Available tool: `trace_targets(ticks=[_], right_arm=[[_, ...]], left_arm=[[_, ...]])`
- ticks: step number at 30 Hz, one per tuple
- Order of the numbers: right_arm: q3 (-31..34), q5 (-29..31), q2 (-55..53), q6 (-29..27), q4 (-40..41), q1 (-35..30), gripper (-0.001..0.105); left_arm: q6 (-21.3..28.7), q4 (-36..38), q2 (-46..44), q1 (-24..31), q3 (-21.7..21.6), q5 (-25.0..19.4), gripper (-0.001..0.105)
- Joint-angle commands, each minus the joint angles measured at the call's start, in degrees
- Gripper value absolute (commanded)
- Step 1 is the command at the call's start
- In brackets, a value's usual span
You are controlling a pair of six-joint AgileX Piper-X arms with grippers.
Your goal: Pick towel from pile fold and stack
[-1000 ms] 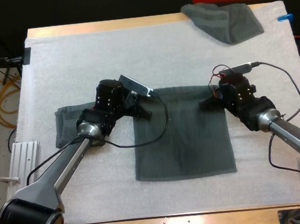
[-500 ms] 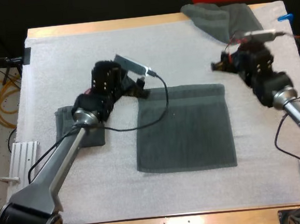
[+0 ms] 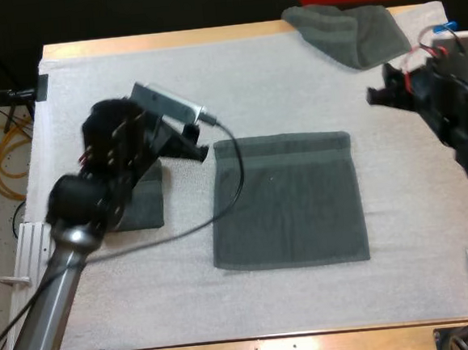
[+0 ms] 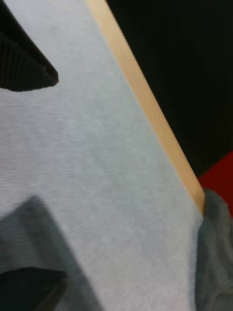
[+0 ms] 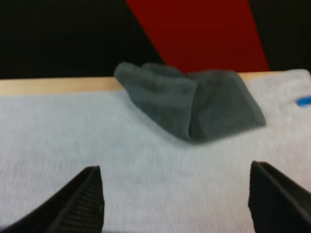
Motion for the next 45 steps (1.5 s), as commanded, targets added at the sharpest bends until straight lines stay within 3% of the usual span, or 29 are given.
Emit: trace_targets(ticks=[1,4,7,11,14,20,23,29,35,45], right_arm=[[-0.4,-0.8,-2.1,0.5,3.9,0.0,0.062],[-0.4,-4.0,-6.4,3.7,13.2,0.0,0.062],[1.7,-7.3,-10.6,7.5,19.8,0.0,0.062],[7.6,-9.0,-16.6,10.1,23.3,0.0,0.062],[12.5,-10.1,-20.3,11.5,26.1,0.0,0.062],[24.0,-19.0,-25.1,14.2,28.8,0.0,0.062],[30.0,-21.6,-25.1,15.2,27.5,0.0,0.062],[40.6,-27.7,-22.1,21.7,15.8,0.0,0.062],[41.6,-28.9,-11.0,24.0,7.2,0.0,0.062],[41.6,-38.7,5.6,24.0,-4.0,0.0,0.062]], left_arm=[[-0.1,3.1,-2.0,0.0,-0.4,-0.7,0.072],[-1.5,9.8,-6.3,-0.3,-0.3,-0.1,0.072],[-6.3,12.9,-10.8,-0.4,1.9,4.6,0.072],[-13.0,13.8,-16.5,-0.4,7.7,8.2,0.072],[-14.2,14.9,-20.1,-0.4,12.3,8.2,0.072],[-17.3,16.1,-25.7,-0.4,21.4,9.9,0.072],[-18.0,16.1,-26.6,-0.4,24.7,11.8,0.072],[-17.9,15.6,-26.6,-0.4,28.5,12.5,0.072],[-17.9,13.3,-26.6,-0.4,28.6,13.3,0.072],[-18.1,12.2,-26.6,-0.4,28.6,14.5,0.072]])
